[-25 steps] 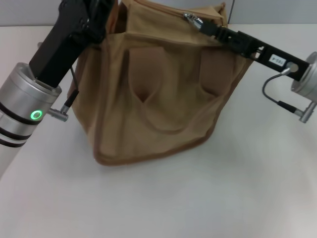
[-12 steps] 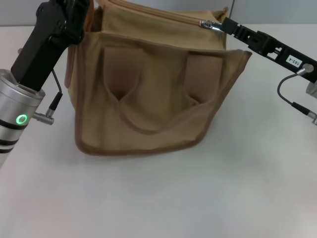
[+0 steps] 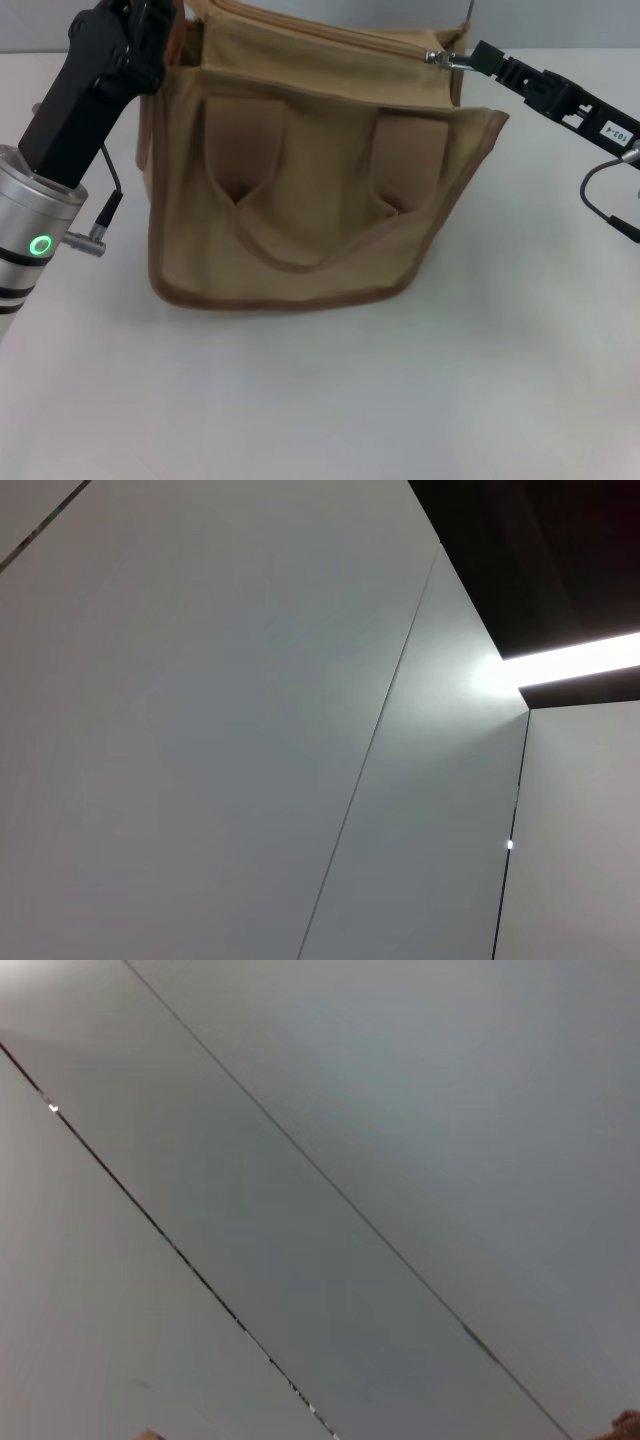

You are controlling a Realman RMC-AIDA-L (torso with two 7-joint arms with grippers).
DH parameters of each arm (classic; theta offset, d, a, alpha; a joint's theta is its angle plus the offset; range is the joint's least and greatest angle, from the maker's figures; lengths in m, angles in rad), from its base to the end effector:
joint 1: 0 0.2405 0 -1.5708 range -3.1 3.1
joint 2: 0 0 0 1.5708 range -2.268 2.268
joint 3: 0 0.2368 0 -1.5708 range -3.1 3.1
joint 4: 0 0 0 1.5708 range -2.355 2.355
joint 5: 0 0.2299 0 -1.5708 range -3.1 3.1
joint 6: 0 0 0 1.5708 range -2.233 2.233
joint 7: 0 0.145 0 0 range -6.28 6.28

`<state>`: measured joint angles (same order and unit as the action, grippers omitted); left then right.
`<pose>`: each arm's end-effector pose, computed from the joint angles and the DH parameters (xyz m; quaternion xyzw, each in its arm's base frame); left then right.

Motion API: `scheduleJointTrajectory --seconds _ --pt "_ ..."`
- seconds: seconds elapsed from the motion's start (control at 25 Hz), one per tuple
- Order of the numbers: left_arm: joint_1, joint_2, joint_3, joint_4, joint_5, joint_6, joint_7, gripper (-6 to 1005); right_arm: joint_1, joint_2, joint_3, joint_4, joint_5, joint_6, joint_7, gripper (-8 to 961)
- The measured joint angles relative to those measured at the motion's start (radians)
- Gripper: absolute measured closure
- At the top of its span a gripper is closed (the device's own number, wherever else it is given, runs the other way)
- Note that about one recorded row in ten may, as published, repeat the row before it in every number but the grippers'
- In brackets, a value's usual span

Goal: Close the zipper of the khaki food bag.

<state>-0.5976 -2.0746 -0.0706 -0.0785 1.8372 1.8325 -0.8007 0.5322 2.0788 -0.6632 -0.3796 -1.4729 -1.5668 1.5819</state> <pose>-0.2135 0.3128 -0.0020 -0.6907 -0.1700 -0.6468 0.2750 0.2423 0.3451 0.0140 -0.7612 0.3854 0.5070 0.1223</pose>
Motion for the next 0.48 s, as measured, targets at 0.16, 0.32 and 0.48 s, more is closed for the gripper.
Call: scheduleJointTrajectory --seconds 0.16,0.32,0.48 --pt "0.009 -0.001 0.000 0.000 0.000 -0.001 0.000 922 -0.004 0.001 0.017 0.001 0.000 -0.012 -0.006 938" --pt "0.019 -0.001 0.000 0.000 0.001 -0.009 0.000 922 -0.022 0.004 0.062 0.028 0.058 -0.094 -0.134 937" --pt "0.030 -0.001 0.000 0.000 0.000 -0.018 0.000 922 -0.039 0.004 0.063 0.053 0.111 -0.121 -0.211 919"
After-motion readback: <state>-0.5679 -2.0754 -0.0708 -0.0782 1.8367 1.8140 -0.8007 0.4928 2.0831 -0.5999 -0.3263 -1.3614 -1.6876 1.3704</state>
